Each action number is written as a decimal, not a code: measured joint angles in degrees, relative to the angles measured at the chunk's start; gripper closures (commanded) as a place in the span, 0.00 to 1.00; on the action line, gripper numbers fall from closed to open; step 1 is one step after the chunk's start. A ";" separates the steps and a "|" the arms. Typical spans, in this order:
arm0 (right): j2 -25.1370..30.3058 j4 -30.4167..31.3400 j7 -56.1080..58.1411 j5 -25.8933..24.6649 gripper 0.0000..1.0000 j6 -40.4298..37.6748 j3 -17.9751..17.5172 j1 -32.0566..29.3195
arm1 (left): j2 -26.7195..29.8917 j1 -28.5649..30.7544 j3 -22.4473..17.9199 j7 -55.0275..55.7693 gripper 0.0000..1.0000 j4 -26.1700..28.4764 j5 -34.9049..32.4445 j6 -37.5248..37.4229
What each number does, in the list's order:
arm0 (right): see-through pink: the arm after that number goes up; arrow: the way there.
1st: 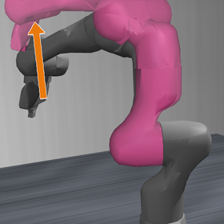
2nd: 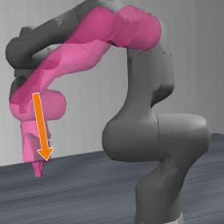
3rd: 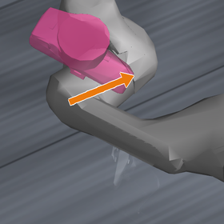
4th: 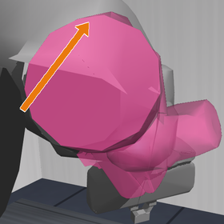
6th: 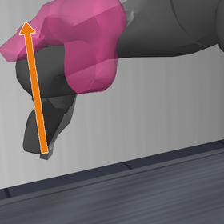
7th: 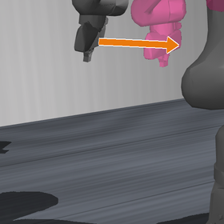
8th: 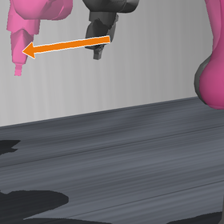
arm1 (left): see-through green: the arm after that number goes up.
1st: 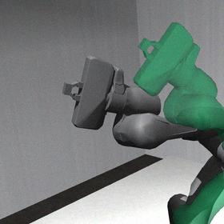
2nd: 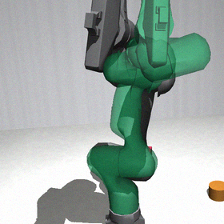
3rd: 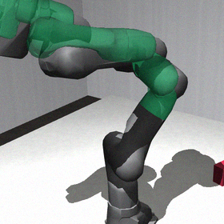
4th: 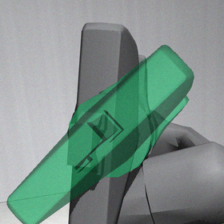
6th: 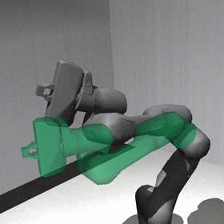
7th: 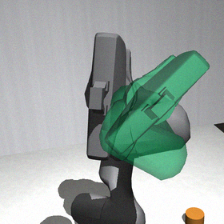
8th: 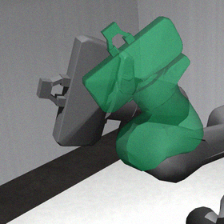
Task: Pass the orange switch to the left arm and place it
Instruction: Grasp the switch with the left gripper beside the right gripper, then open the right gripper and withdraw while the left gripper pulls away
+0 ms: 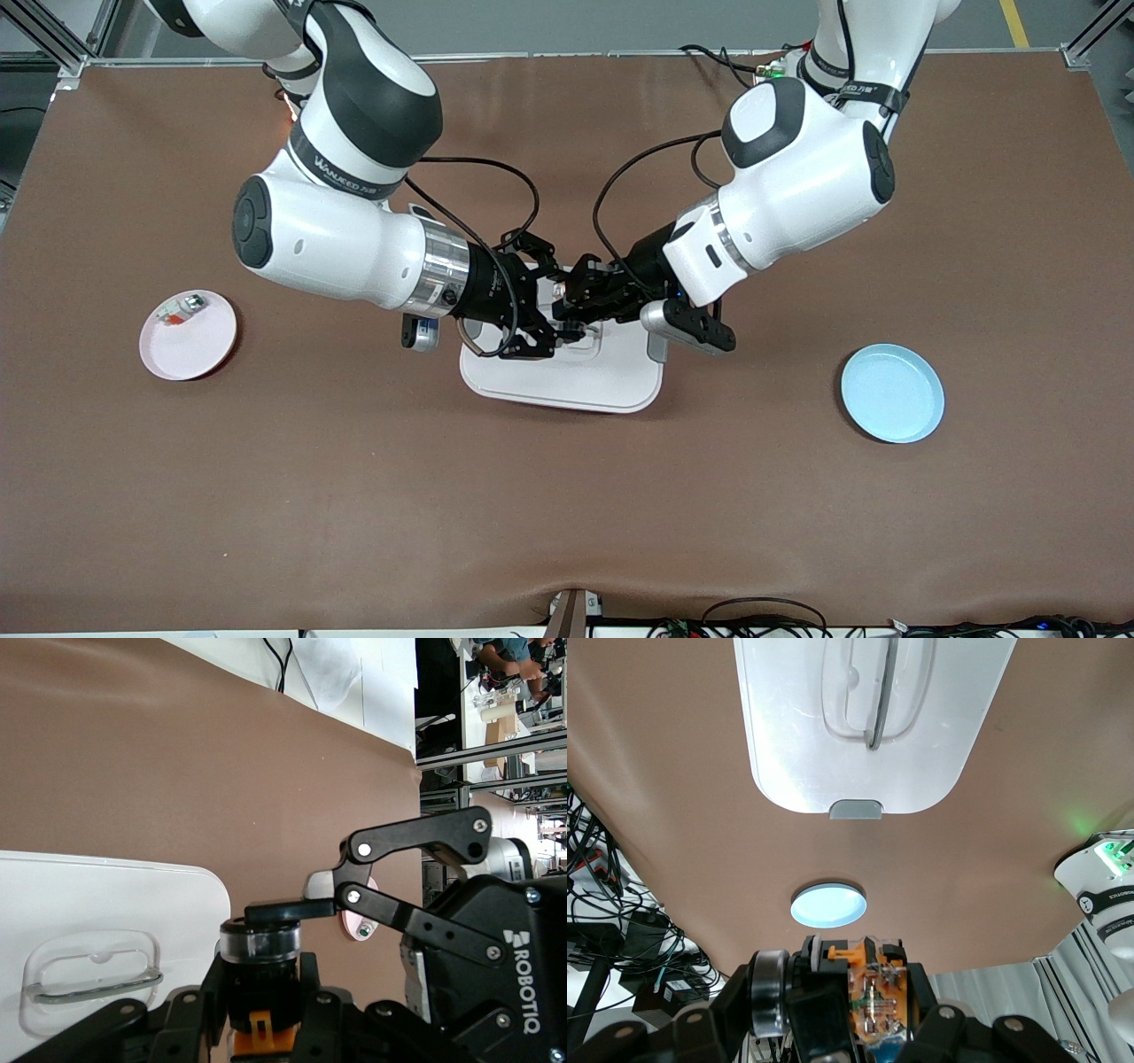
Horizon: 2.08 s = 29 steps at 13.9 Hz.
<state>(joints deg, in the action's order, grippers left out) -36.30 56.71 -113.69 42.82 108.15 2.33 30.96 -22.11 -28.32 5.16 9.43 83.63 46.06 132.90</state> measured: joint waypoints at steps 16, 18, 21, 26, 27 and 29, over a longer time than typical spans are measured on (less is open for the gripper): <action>0.31 -4.85 19.00 0.42 0.00 -21.01 -3.23 -16.72 | 2.84 2.68 -0.52 -0.51 1.00 0.41 -2.65 -6.78; 0.33 -4.99 28.15 0.49 0.00 -28.47 -3.46 -22.48 | 4.80 4.29 -0.58 -0.43 1.00 0.40 -6.82 -12.10; 0.34 -5.00 41.22 -1.44 0.00 -36.34 -3.47 -29.21 | 8.31 6.39 -0.70 0.80 1.00 0.41 -14.43 -20.69; 0.43 -5.11 67.54 -16.61 0.00 -44.16 -3.55 -34.24 | 13.08 10.99 -0.90 1.02 1.00 0.39 -23.65 -31.83; 0.49 -5.12 72.68 -19.45 0.00 -44.97 -3.55 -34.97 | 14.10 11.58 -0.94 1.02 1.00 0.38 -26.00 -33.98; 0.66 -5.13 83.21 -25.20 0.00 -45.87 -3.56 -36.26 | 16.38 12.77 -1.00 1.01 1.00 0.35 -29.71 -38.17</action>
<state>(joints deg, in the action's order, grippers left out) -35.64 51.58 -30.48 17.62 62.28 -1.23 -5.30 -5.73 -15.55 4.16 10.44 83.98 16.36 94.73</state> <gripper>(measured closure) 0.000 0.656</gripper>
